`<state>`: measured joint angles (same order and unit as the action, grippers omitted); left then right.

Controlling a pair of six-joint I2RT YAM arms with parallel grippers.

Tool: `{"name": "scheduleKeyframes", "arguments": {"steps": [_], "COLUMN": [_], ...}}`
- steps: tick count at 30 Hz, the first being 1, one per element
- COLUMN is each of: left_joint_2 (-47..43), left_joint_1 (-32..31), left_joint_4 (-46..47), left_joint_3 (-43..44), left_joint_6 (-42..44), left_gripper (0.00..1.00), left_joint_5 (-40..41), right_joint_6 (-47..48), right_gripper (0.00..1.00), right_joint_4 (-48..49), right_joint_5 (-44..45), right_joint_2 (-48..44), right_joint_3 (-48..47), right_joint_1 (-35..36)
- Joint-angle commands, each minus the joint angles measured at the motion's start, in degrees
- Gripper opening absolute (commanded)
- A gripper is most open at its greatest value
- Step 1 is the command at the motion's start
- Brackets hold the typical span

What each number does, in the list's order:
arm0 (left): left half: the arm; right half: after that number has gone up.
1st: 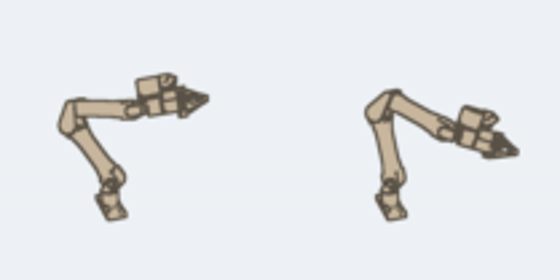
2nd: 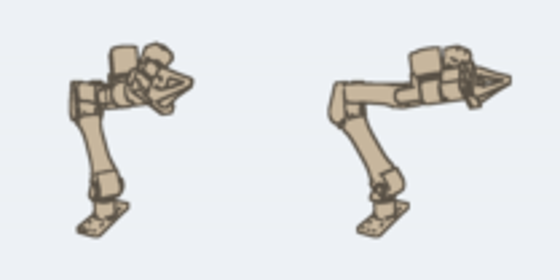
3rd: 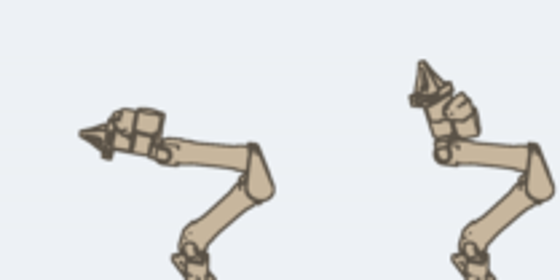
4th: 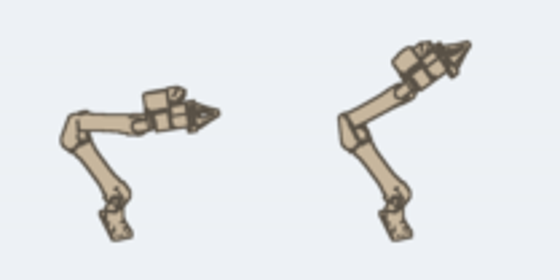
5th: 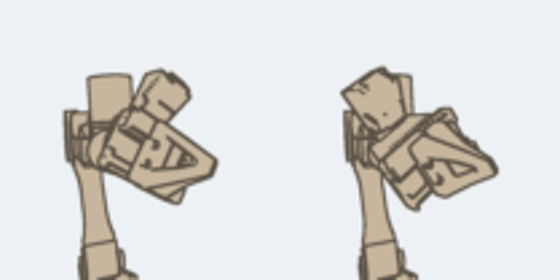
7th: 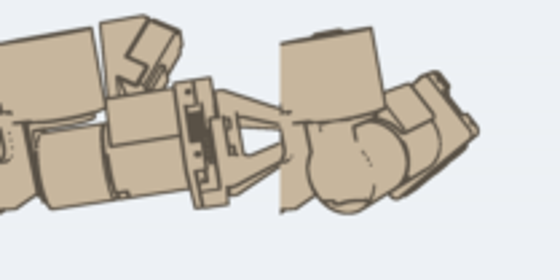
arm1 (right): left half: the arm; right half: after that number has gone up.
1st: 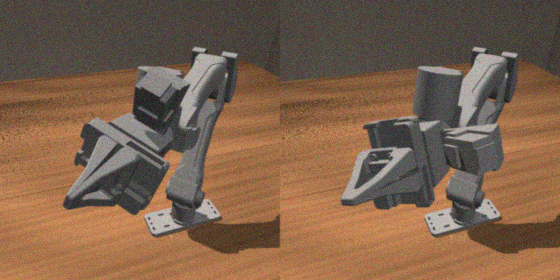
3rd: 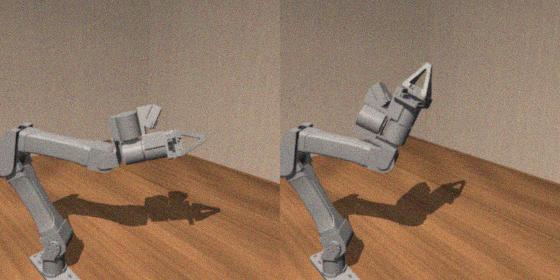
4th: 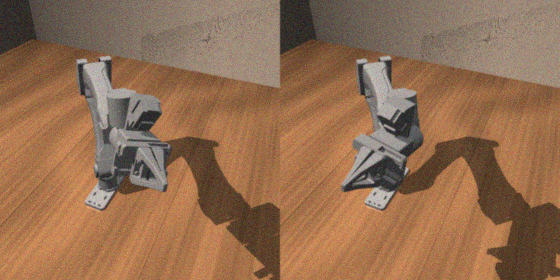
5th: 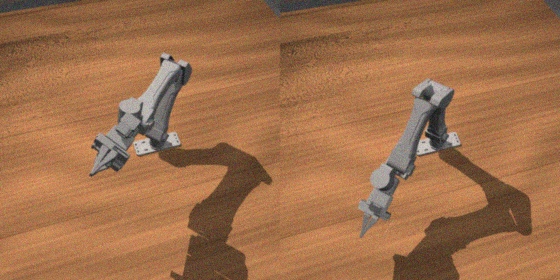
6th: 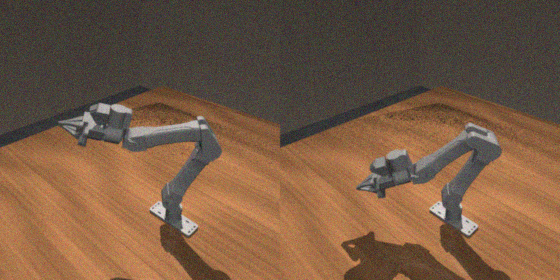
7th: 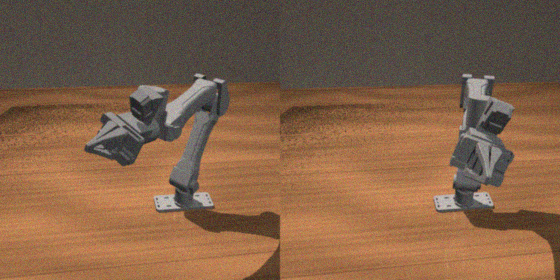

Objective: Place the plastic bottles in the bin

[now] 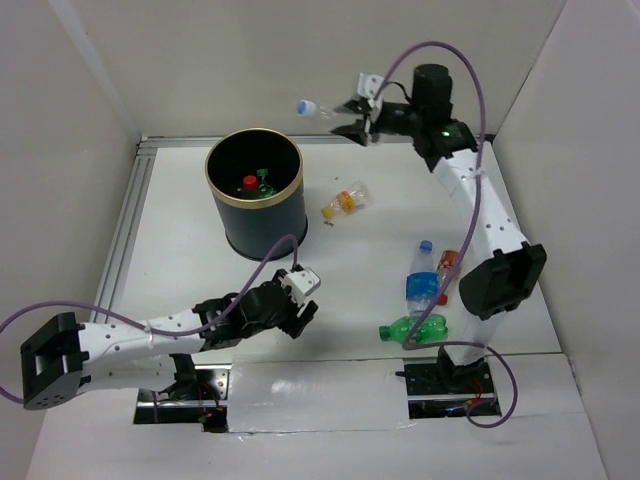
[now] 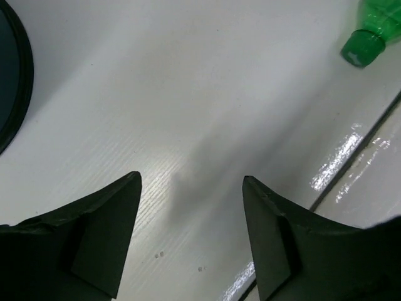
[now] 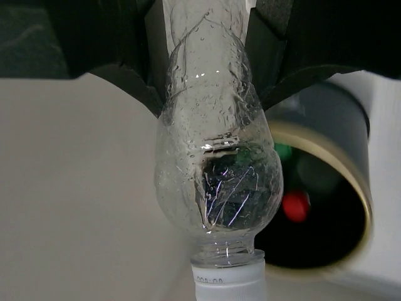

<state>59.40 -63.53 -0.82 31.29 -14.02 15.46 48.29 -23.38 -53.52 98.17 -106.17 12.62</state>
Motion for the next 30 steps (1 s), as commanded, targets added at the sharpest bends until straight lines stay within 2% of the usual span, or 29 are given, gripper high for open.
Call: {"name": "scheduleKeyframes", "arguments": {"steps": [1, 2, 3, 5, 8, 10, 11, 14, 15, 16, 19, 23, 26, 27, 30], "left_joint_2": [2.0, 2.7, 2.7, 2.7, 2.7, 3.5, 4.5, 8.9, 12.3, 12.3, 19.7, 28.4, 34.9, 36.3, 41.0], "left_joint_1": [-1.3, -1.3, -1.3, -2.0, -2.7, -3.3, -3.3, -3.3, -3.3, -3.3, -3.3, -3.3, -3.8, -4.5, -5.0], "left_joint_4": [8.2, 8.7, 8.7, 10.1, 12.1, 14.0, 15.0, 18.7, 20.2, 20.2, 23.1, 25.2, 25.7, 26.2, 26.7], "left_joint_3": [-0.9, -1.4, -1.4, -1.4, -0.9, 0.1, 1.4, 3.8, 7.1, 7.1, 11.9, 18.3, 22.6, 23.3, 25.2], "left_joint_6": [-1.9, -1.9, -1.9, -2.4, -2.4, -1.9, -1.9, -1.9, -1.3, -1.3, -0.6, 0.0, 2.4, 4.0, 7.2], "left_gripper": [0.8, 0.8, 0.81, 0.83, 0.88, 0.91, 0.93, 0.95, 0.95, 0.97, 1.0, 1.0, 1.0, 1.0, 1.0], "left_joint_5": [3.2, 3.2, 3.2, 3.2, 1.4, -1.3, -2.5, -7.6, -10.5, -11.7, -15.6, -20.5, -24.1, -25.4, -32.1], "right_joint_6": [-22.7, -24.8, -27.3, -35.3, -46.1, -50.4, -50.9, -50.0, -48.1, -48.1, -47.6, -45.6, -40.0, -37.7, -29.6], "right_gripper": [0.09, 0.1, 0.1, 0.13, 0.19, 0.26, 0.41, 0.79, 1.0, 1.0, 1.0, 1.0, 1.0, 0.96, 0.9], "right_joint_4": [14.0, 14.0, 14.0, 14.6, 21.4, 23.4, 23.9, 20.5, 17.1, 15.7, 11.4, 2.3, -5.8, -7.9, -15.5], "right_joint_5": [-5.4, -4.8, -4.8, -4.8, -4.8, -4.0, -4.0, -4.0, -3.0, -3.0, 3.3, 14.0, 13.5, 12.8, 9.0], "right_joint_2": [9.1, 11.8, 17.8, 23.4, 32.5, 33.2, 33.9, 33.2, 31.8, 30.8, 24.9, 15.7, 7.9, 6.0, -0.9], "right_joint_3": [-9.9, -18.2, -22.5, -33.2, -39.1, -38.4, -37.6, -35.7, -35.7, -35.7, -32.6, -25.3, -15.8, -10.5, -3.3], "right_joint_1": [7.8, 10.8, 12.0, 15.0, 17.8, 18.8, 19.5, 20.1, 20.1, 20.1, 16.5, 8.7, -0.7, -5.6, -13.6]}}
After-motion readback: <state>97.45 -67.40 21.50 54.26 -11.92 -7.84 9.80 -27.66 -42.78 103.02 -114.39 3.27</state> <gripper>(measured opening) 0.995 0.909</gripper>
